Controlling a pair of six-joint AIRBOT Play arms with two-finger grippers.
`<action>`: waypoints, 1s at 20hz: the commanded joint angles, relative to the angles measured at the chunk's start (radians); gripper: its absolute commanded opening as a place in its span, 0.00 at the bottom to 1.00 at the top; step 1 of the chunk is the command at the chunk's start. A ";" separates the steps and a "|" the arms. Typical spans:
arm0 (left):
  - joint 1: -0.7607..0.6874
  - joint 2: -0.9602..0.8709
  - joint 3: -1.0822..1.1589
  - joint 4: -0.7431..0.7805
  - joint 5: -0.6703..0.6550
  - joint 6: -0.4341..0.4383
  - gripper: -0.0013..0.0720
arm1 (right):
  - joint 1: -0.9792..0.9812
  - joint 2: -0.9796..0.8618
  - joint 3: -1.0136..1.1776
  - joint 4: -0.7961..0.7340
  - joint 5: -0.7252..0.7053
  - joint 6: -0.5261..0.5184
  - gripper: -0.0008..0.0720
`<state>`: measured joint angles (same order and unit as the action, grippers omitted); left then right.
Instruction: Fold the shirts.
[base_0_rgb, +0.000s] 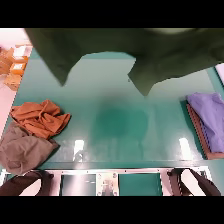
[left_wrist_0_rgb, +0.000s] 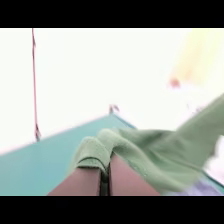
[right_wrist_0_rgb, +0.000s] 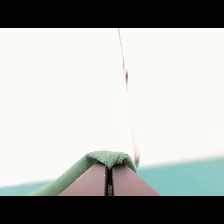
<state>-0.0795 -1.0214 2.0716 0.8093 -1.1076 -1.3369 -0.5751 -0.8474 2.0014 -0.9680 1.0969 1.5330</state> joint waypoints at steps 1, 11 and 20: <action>0.002 0.049 0.047 0.082 -0.045 -0.053 0.05 | -0.027 0.051 0.067 -0.019 -0.101 0.000 0.04; 0.001 -0.055 -0.782 0.081 0.033 -0.032 0.05 | 0.102 -0.196 -0.489 0.153 -0.061 -0.099 0.04; 0.001 -0.586 -0.763 -0.169 0.341 0.176 0.05 | 0.289 -0.710 -0.595 0.156 -0.215 -0.124 0.04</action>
<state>-0.0792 -1.4685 1.2514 0.7555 -0.8494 -1.2366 -0.3286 -1.4376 1.4227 -0.8181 0.9443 1.4158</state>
